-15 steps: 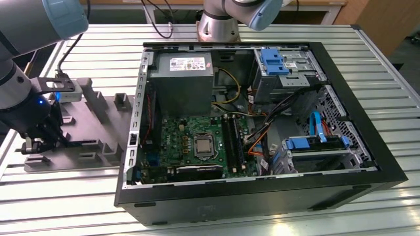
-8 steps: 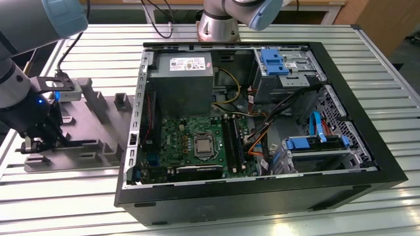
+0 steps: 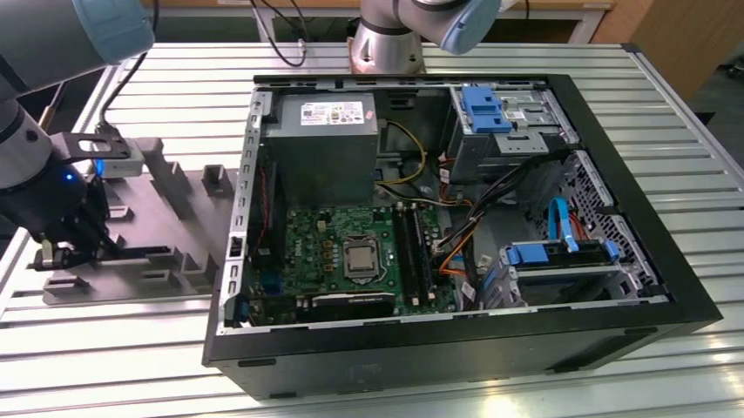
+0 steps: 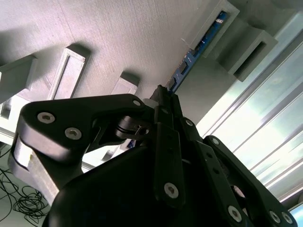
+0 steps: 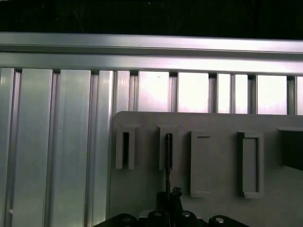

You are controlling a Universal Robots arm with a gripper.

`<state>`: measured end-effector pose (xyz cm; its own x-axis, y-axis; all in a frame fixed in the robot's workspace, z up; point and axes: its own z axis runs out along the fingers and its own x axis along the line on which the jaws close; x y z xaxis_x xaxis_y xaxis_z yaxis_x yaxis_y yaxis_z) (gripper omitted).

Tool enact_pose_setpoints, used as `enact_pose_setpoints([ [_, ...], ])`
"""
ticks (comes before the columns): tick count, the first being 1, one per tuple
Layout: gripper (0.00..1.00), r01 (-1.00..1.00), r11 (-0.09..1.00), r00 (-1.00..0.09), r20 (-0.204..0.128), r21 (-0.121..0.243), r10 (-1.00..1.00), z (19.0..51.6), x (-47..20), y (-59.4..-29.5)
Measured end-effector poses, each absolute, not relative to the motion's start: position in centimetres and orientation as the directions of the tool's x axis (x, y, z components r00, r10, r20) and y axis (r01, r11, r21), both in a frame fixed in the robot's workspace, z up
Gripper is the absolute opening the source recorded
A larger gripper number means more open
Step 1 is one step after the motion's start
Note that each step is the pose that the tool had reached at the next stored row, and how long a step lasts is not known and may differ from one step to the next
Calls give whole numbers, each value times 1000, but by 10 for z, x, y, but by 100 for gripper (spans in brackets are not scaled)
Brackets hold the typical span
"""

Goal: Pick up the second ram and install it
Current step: 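Pick up the second ram and move it above second insertion slot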

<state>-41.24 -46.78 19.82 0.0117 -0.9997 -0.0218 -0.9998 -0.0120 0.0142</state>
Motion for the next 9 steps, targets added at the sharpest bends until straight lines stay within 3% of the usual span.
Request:
enact_pose_setpoints([
  [9,14,-1000,-12,12,-22,14,-1000,201,-412,-468],
])
